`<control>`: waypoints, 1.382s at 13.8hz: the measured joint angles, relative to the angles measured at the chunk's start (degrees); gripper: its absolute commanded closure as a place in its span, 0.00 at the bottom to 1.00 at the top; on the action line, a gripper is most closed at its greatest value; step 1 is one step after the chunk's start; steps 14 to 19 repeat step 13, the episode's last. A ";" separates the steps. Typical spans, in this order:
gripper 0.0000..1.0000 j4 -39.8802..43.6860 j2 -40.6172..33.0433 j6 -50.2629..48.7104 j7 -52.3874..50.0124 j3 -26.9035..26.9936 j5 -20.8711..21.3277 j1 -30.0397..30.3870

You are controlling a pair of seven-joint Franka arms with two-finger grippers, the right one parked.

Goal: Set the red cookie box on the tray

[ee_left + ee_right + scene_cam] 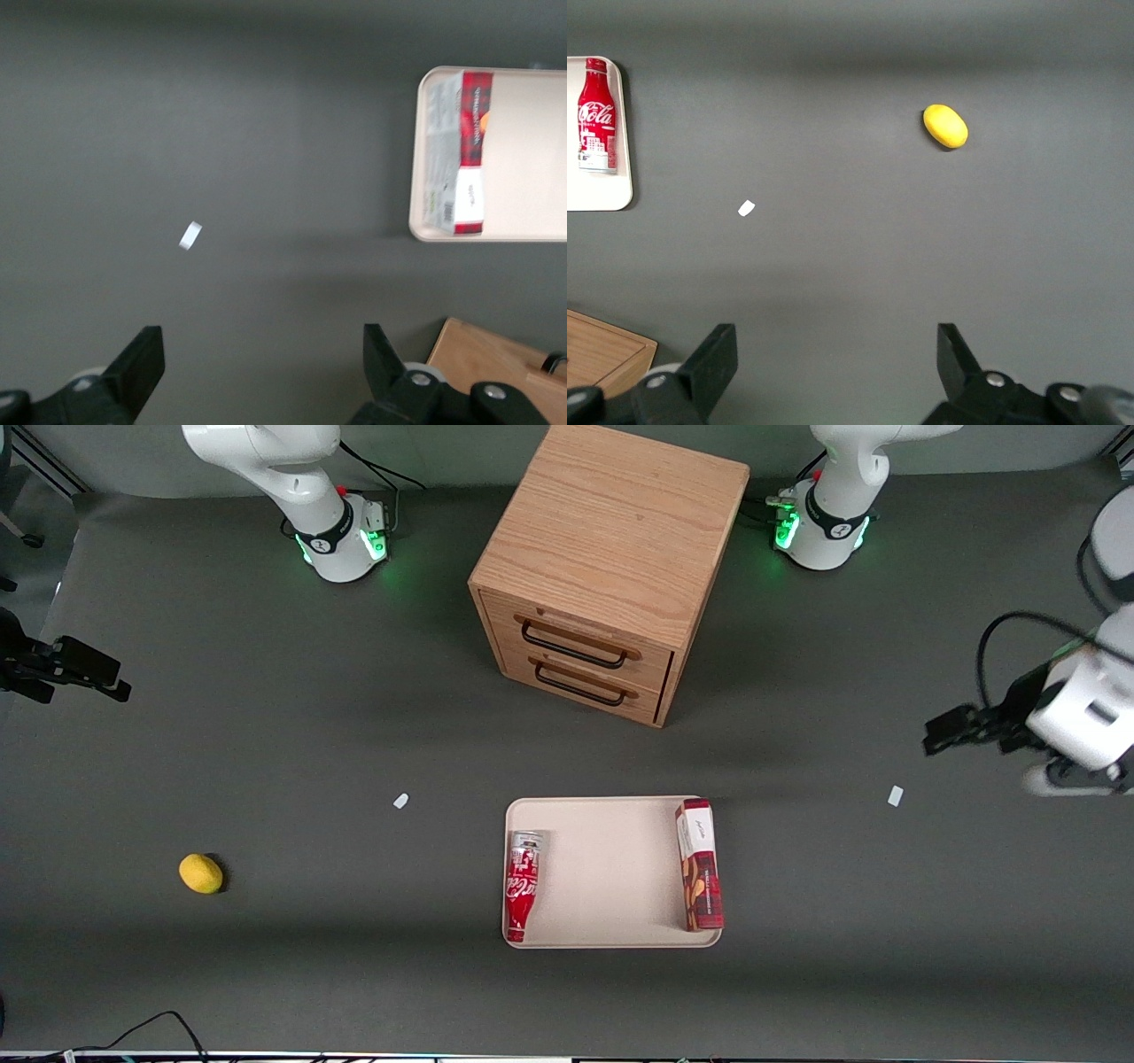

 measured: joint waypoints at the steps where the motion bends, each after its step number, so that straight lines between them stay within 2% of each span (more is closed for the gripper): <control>1: 0.00 -1.81 -2.67 -1.19 0.58 -0.66 -0.01 1.30; 4: 0.00 -4.03 -8.60 -4.64 1.02 -1.69 0.00 2.82; 8: 0.00 -4.43 -12.89 -7.47 2.32 -1.95 0.03 3.76; 19: 0.00 -5.52 -13.21 -7.76 4.53 -1.95 1.30 4.68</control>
